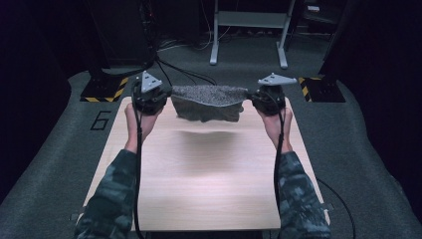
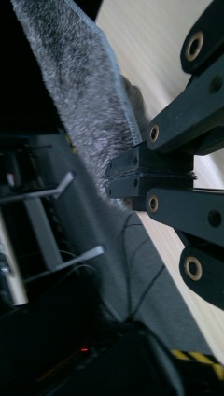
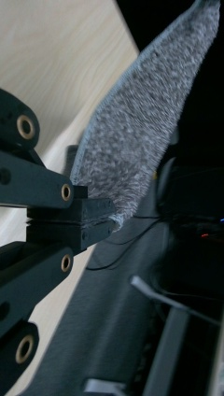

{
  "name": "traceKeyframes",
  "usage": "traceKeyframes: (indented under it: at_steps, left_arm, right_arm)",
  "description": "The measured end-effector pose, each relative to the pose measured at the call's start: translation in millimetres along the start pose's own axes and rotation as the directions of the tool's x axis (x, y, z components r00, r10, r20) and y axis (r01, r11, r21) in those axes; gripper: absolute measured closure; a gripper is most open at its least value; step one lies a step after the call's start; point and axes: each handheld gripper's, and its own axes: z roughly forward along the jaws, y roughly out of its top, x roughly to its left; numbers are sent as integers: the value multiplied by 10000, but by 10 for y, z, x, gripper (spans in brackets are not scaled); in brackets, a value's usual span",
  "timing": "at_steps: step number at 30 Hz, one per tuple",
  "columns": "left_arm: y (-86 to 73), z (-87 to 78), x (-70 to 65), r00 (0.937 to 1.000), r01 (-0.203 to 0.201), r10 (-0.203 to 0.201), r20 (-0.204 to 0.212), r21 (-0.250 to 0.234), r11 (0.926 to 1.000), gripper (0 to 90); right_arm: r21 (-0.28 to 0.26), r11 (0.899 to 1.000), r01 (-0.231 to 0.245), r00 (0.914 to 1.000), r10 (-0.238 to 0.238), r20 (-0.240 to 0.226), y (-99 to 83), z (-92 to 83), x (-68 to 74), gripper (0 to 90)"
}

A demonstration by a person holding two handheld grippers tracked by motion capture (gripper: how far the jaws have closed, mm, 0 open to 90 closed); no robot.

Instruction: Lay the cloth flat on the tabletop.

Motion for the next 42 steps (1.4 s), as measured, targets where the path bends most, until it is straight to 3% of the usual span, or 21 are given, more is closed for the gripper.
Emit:
traceKeyframes:
  at_steps: [4,7,8,9,11,13,14,15,17,18,19,20,21,25,29,30,31,33,35,39,42]
  left_arm:
    - [-552,-119,-262,9985,-374,345,413,709,9968,893]
    - [-1061,-121,-408,9959,-146,0,906,1609,9869,892]
    - [-1061,-121,-408,9959,-146,0,906,1609,9869,891]
    - [-1378,-122,-487,9930,72,-312,1143,2049,9788,891]
    - [-1643,-132,-580,9884,338,-694,1349,2500,9676,890]
    - [-1845,-150,-683,9832,393,-877,1600,2834,9582,888]
    - [-1845,-150,-683,9832,393,-877,1600,2834,9582,886]
    - [-1996,-167,-781,9785,435,-1030,1788,3095,9499,884]
    - [-2059,-176,-813,9754,452,-1121,1899,3255,9445,877]
    - [-2151,-187,-852,9717,459,-1227,2017,3484,9362,865]
    - [-2179,-192,-861,9679,574,-1406,2083,3613,9307,846]
    - [-2179,-192,-861,9679,574,-1406,2083,3613,9307,815]
    - [-2211,-211,-876,9612,756,-1677,2190,3756,9237,745]
    - [-2219,-286,-853,9612,898,-1826,2068,3912,9159,509]
    - [-2152,-274,-741,9667,1115,-1878,1740,3741,9207,367]
    - [-2152,-274,-741,9667,1115,-1878,1740,3741,9207,339]
    - [-2096,-203,-679,9699,1218,-1873,1555,3560,9265,323]
    - [-2039,-115,-631,9746,1255,-1816,1308,3522,9275,270]
    - [-1997,-51,-594,9754,1130,-1722,1374,3589,9265,249]
    - [-1890,242,-522,9805,1108,-1597,1146,3491,9305,203]
    - [-1875,369,-496,9812,1042,-1552,1143,3629,9260,190]
  right_arm:
    - [203,9997,117,9994,-110,-314,-422,-261,159,893]
    - [757,9971,-90,9972,145,-736,-885,-287,257,887]
    - [757,9971,-90,9972,145,-736,-885,-287,257,887]
    - [1470,9890,-140,9948,286,-982,-1205,-252,359,885]
    - [2257,9741,-157,9917,439,-1206,-1519,-191,465,883]
    - [2893,9567,-308,9885,721,-1333,-1795,-146,536,882]
    - [2893,9567,-308,9885,721,-1333,-1795,-146,536,882]
    - [3315,9417,-579,9847,1085,-1361,-2009,-131,558,881]
    - [3414,9369,-748,9815,1296,-1407,-2094,-132,555,880]
    - [3593,9275,-1033,9769,1626,-1390,-2211,-164,575,870]
    - [3636,9246,-1137,9741,1757,-1421,-2252,-179,583,855]
    - [3636,9246,-1137,9741,1757,-1421,-2252,-179,583,855]
    - [3723,9209,-1156,9739,1788,-1400,-2314,-194,601,791]
    - [3710,9159,-1530,9675,2154,-1328,-2369,-236,542,586]
    - [3338,9268,-1720,9688,2205,-1129,-2295,-245,461,351]
    - [3338,9268,-1720,9688,2205,-1129,-2295,-245,461,351]
    - [3180,9334,-1664,9721,2093,-1057,-2215,-196,438,278]
    - [3090,9363,-1671,9720,2090,-1076,-2132,-114,417,232]
    - [3025,9419,-1464,9771,1855,-1046,-2057,-9,406,194]
    - [3235,9387,-1193,9809,1618,-1078,-1955,212,443,151]
    - [3353,9367,-1013,9832,1457,-1097,-1933,322,475,142]
